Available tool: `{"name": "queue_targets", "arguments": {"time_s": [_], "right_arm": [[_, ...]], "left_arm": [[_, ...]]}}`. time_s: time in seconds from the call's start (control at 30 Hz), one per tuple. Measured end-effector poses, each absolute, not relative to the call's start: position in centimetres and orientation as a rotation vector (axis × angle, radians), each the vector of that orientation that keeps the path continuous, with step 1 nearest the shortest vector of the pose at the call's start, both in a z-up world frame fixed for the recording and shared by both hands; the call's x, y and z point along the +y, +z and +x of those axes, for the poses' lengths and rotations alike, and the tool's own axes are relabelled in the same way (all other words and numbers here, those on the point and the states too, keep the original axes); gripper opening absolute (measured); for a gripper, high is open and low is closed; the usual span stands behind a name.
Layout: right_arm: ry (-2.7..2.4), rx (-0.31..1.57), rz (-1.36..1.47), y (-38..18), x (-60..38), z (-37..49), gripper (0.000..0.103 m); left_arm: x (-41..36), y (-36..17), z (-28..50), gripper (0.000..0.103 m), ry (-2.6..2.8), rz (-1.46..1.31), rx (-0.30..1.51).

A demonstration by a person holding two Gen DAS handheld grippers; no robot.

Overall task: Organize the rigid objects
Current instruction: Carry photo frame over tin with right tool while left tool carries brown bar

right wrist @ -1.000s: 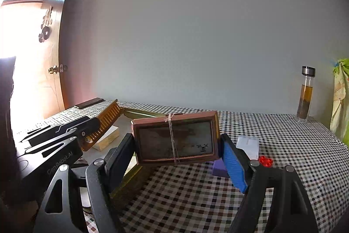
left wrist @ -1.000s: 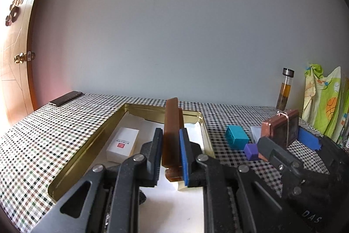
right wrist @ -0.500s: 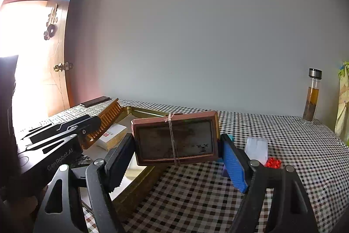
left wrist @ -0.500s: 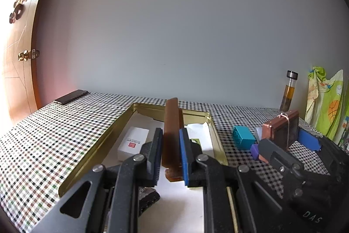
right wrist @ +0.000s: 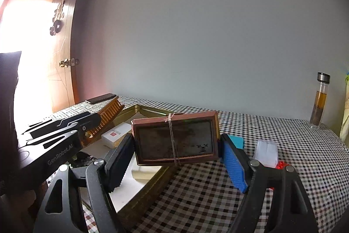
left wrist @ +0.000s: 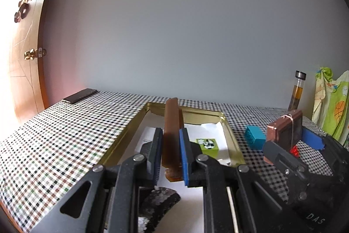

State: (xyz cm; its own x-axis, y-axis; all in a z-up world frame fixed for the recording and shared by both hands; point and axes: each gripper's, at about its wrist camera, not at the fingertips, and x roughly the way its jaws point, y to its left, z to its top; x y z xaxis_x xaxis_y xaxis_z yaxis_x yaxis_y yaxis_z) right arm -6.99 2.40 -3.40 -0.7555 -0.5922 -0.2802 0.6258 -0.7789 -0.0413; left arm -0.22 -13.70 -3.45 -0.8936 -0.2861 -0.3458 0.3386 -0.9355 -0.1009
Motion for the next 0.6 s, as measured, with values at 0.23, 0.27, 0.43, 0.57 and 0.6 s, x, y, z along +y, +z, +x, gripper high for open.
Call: {"name": "queue_targets", "arguments": {"time_s": [0.23, 0.27, 0.43, 0.57, 0.6], "right_arm": [[-2.411, 0.176, 0.363, -3.4, 1.3, -7.8, 0.079], [-2.399, 0.161, 0.377, -3.3, 1.2, -8.1, 0.079], [-2.355, 0.128, 0.425, -2.5, 0.4, -9.5, 0.079], [-2.337, 0.146, 0.466, -2.2, -0.8, -10.9, 0.079], [-2.328, 0.150, 0.482, -2.2, -1.1, -11.3, 0.079]], "left_arm": [[-14.8, -3.2, -1.0, 0.014, -2.744, 0.551, 0.215], [-15.0, -3.2, -1.4, 0.014, -2.740, 0.587, 0.213], [-16.1, -3.3, -2.7, 0.014, -2.725, 0.687, 0.237], [-16.5, -3.7, -3.7, 0.014, -2.702, 0.772, 0.225], [-16.7, -3.8, -3.9, 0.014, -2.702, 0.788, 0.224]]}}
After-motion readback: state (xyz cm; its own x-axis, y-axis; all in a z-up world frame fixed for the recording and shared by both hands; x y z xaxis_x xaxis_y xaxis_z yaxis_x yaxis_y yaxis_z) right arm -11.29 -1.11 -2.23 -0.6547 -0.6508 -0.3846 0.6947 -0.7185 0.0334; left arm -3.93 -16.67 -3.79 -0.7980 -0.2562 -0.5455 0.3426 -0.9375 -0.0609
